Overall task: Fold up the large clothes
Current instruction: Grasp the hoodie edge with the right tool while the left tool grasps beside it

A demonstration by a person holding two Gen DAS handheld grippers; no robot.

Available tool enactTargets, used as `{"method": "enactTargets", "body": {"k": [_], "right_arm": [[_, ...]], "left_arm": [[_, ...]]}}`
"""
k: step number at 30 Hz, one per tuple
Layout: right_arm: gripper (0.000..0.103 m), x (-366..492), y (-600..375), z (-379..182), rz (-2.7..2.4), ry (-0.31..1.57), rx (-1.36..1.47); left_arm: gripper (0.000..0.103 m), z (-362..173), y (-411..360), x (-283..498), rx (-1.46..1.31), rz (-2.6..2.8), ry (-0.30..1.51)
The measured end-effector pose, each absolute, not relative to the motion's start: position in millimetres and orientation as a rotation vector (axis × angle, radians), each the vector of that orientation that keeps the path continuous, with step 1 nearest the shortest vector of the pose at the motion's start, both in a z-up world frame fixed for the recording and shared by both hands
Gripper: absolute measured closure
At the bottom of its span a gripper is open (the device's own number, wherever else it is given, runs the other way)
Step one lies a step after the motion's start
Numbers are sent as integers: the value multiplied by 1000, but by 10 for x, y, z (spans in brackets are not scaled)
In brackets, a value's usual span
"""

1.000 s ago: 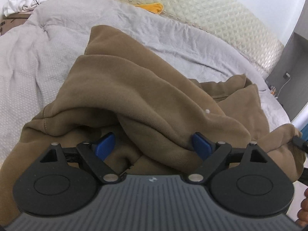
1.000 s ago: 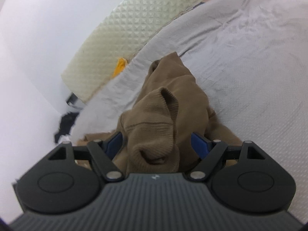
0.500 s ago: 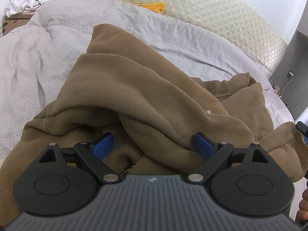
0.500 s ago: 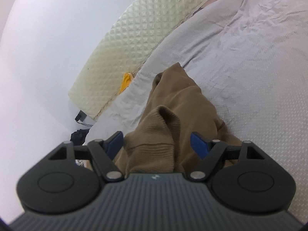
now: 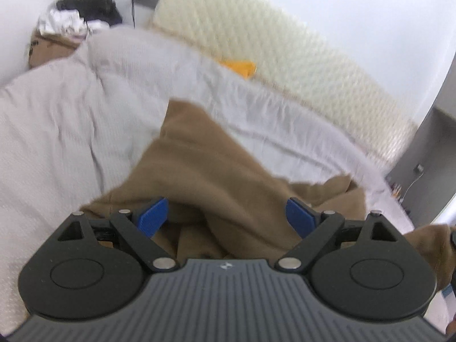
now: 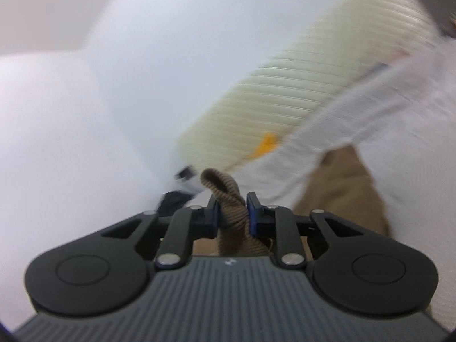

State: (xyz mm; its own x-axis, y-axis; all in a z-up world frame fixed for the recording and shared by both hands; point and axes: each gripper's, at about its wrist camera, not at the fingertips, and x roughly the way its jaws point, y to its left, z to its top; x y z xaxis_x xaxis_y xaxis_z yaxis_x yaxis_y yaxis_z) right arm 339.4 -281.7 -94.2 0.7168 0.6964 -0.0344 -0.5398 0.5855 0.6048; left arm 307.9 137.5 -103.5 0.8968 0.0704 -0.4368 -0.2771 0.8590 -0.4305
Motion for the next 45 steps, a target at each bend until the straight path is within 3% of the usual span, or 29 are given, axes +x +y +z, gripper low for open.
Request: {"method": "enactTargets", "body": {"k": [5, 14, 24, 27, 30, 32, 34, 38, 45], "right_arm": [[83, 2769, -2527, -668, 922, 241, 337], [82, 2185, -1884, -967, 968, 531, -111], [74, 2258, -1765, -1104, 957, 658, -119], [72, 2292, -1731, -1108, 960, 650, -119], [53, 2294, -1793, -1089, 942, 653, -96], [53, 2323, -1856, -1078, 917, 654, -77], [52, 2377, -1967, -1047, 900, 647, -21], [46, 2482, -2355, -948, 822, 606, 164], [43, 2791, -2528, -1159, 658, 680, 345]], "left_arm": [[10, -753, 1299, 2735, -526, 115, 320], [10, -772, 997, 2369, -547, -14, 379], [12, -1277, 657, 2555, -730, -202, 566], [32, -1424, 565, 2663, -756, -239, 634], [49, -1432, 448, 2773, -701, -287, 627], [70, -1427, 402, 2827, -684, -289, 619], [81, -1442, 357, 2851, -690, -305, 613], [89, -1421, 323, 2756, -700, -258, 613], [91, -1389, 370, 2578, -699, -190, 678]]}}
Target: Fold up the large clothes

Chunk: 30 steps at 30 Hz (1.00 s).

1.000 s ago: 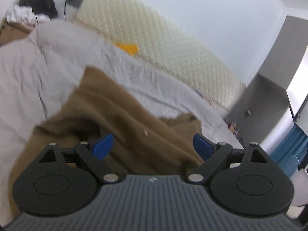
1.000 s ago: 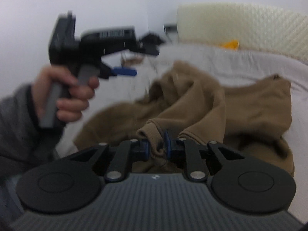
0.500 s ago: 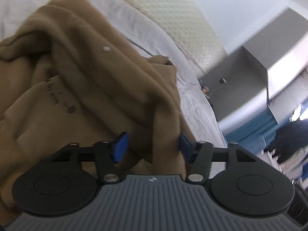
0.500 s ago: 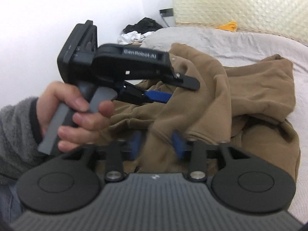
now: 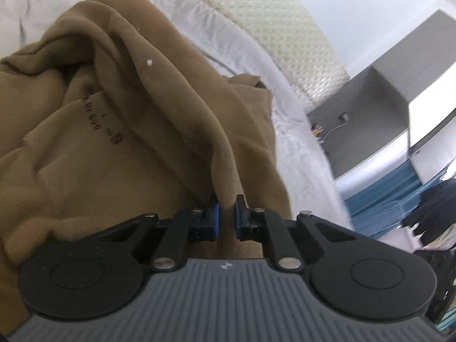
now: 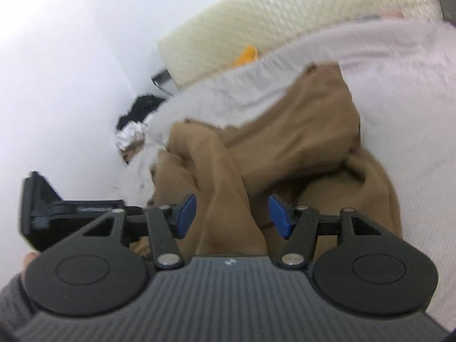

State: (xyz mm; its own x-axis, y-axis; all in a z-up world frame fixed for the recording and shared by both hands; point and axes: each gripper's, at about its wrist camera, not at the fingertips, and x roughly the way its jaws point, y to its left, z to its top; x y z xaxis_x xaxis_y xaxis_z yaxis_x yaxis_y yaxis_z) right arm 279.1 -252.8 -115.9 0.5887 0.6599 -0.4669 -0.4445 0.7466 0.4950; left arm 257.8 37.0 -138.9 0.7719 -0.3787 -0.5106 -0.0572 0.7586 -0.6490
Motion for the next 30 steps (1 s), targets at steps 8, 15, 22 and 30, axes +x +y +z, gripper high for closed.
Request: {"method": "enactTargets", "body": {"k": [8, 15, 22, 30], "right_arm": [[46, 2805, -2199, -1413, 652, 812, 281], [84, 2838, -2197, -1397, 559, 786, 251], [89, 2789, -2374, -1221, 449, 644, 248], [89, 3068, -2111, -1633, 376, 773, 99]], "left_arm": [[91, -1450, 339, 2553, -660, -127, 728], [91, -1535, 348, 2628, -670, -105, 771], [91, -1643, 331, 2659, -776, -139, 766], [91, -1935, 331, 2839, -787, -91, 839]]}}
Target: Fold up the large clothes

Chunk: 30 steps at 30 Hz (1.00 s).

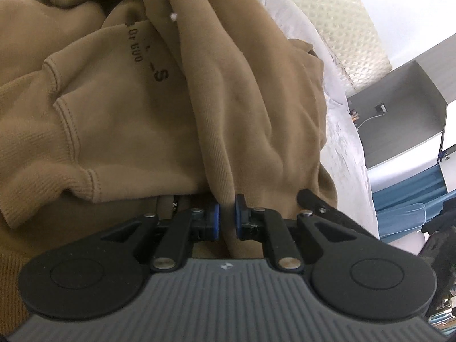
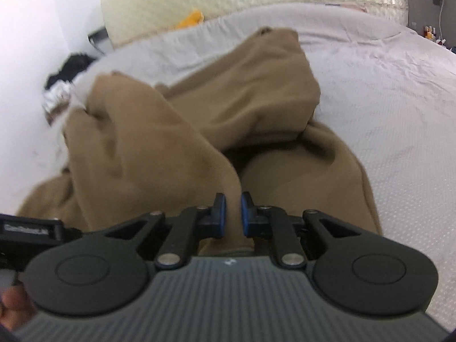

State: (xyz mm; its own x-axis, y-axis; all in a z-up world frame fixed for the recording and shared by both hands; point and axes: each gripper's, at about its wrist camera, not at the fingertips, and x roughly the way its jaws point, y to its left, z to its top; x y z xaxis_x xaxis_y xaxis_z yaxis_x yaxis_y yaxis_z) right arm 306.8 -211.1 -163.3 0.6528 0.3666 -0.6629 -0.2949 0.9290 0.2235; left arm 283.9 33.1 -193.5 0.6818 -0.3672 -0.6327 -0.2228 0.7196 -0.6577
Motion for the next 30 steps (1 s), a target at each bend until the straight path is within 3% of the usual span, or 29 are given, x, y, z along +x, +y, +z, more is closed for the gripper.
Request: {"method": "enactTargets", "body": {"k": [4, 6, 8, 10, 19, 28, 30], "right_arm": [[88, 3116, -2093, -1673, 370, 780, 113], [89, 3088, -2131, -1648, 369, 774, 148], [91, 3050, -2193, -1594, 382, 759, 193], [91, 2991, -2256, -1508, 389, 730, 229], [92, 2848, -2362, -1266, 420, 617, 262], [92, 2956, -2355, -1353, 424, 624, 256], [92, 2990, -2336, -1374, 426, 627, 253]], "left_arm": [[87, -1871, 359, 2815, -798, -125, 830], [78, -1814, 370, 2788, -794, -152, 822], [54, -1768, 402, 2724, -808, -163, 792], [44, -1688, 453, 2648, -819, -170, 744], [39, -1392, 1069, 2787, -852, -69, 531], [41, -1624, 1540, 3390, -871, 50, 573], [48, -1644, 1602, 3432, -876, 53, 565]]}}
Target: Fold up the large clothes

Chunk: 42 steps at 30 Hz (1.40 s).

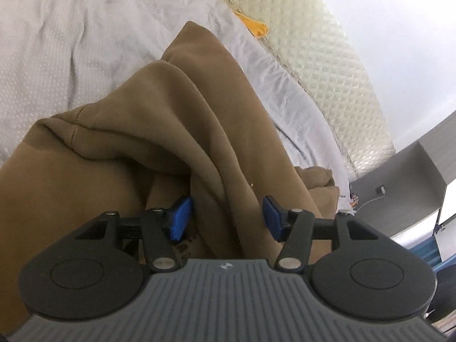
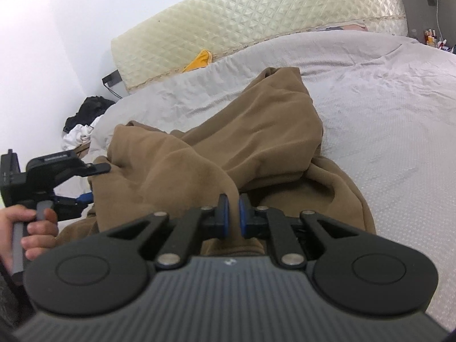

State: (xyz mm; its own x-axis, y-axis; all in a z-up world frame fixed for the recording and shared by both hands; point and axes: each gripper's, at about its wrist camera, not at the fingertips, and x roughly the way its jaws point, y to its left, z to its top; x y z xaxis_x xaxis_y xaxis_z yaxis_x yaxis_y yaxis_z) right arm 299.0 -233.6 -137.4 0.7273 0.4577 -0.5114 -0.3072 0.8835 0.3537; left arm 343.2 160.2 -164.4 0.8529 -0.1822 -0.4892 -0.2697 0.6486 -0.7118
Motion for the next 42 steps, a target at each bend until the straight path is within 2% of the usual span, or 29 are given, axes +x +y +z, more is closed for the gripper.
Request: {"method": "enactTargets", "body": {"k": [1, 2, 5, 11, 15, 18, 22, 27, 31, 33, 35, 36, 40, 42], "right_arm": [[92, 3007, -2328, -1378, 426, 623, 249], [92, 3017, -2321, -1373, 426, 616, 244], [92, 3026, -2296, -1315, 416, 576, 219], [93, 3106, -2280, -1075, 461, 476, 120], [93, 3192, -2279, -1036, 449, 463, 109], [92, 3363, -2273, -1267, 414, 552, 116], [89, 3537, -2283, -1603, 431, 684, 146], [87, 3583, -2243, -1711, 423, 712, 150], [85, 3542, -2301, -1689, 408, 721, 196], [84, 3503, -2363, -1652, 404, 727, 244], [75, 3456, -2434, -1614, 397, 742, 302], [69, 3430, -2471, -1600, 395, 756, 319], [50, 3209, -2665, -1510, 398, 803, 379], [36, 3089, -2754, -1441, 391, 816, 395]], "left_arm": [[60, -1633, 1599, 3452, -867, 47, 569], [66, -1611, 1613, 3457, -850, 48, 573], [78, -1501, 1506, 3452, -749, 67, 547], [81, -1360, 1675, 3328, -845, 41, 429], [81, -1369, 1637, 3344, -816, 37, 453], [80, -1511, 1535, 3364, -763, 65, 514], [76, -1741, 1501, 3400, -778, 98, 551], [75, -1690, 1327, 3471, -582, 123, 589], [73, -1663, 1320, 3412, -591, 125, 575], [67, -1642, 1382, 3348, -634, 110, 570], [39, -1577, 1429, 3243, -650, 124, 585], [35, -1550, 1452, 3174, -656, 145, 597], [34, -1402, 1516, 2859, -662, 136, 673], [33, -1325, 1516, 2700, -650, 164, 710]]}}
